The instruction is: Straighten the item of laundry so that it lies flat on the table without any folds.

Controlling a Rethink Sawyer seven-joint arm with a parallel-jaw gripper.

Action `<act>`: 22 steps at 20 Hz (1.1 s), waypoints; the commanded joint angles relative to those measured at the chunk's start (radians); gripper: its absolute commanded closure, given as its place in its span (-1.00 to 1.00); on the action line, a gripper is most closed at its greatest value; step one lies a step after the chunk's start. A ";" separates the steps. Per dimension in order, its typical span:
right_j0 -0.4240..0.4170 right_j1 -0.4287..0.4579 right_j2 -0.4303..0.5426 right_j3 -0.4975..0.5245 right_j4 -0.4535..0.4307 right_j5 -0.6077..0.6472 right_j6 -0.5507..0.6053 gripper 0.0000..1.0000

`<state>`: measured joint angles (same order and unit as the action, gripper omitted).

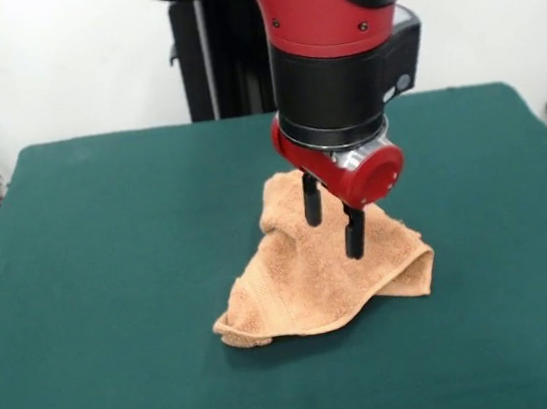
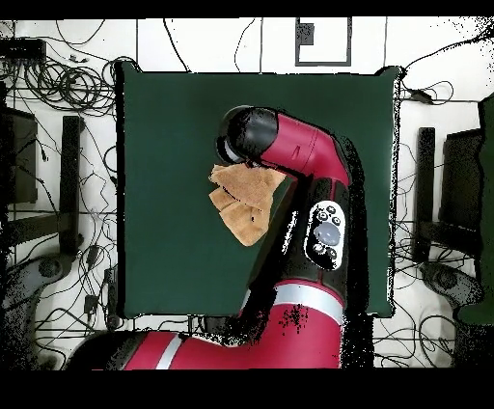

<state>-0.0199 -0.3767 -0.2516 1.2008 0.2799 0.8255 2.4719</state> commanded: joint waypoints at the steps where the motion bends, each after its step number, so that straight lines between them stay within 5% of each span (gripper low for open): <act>1: 0.035 0.109 -0.082 -0.204 -0.062 0.451 0.244 -1.00; 6: 0.042 0.173 -0.112 -0.300 -0.028 0.467 0.330 -1.00; 15: -0.011 0.457 -0.209 -0.790 0.078 0.596 0.520 -1.00; 22: -0.048 0.571 -0.313 -0.982 0.183 0.659 0.599 -1.00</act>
<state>-0.0585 0.0753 -0.5074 0.4404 0.3716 1.3416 2.7173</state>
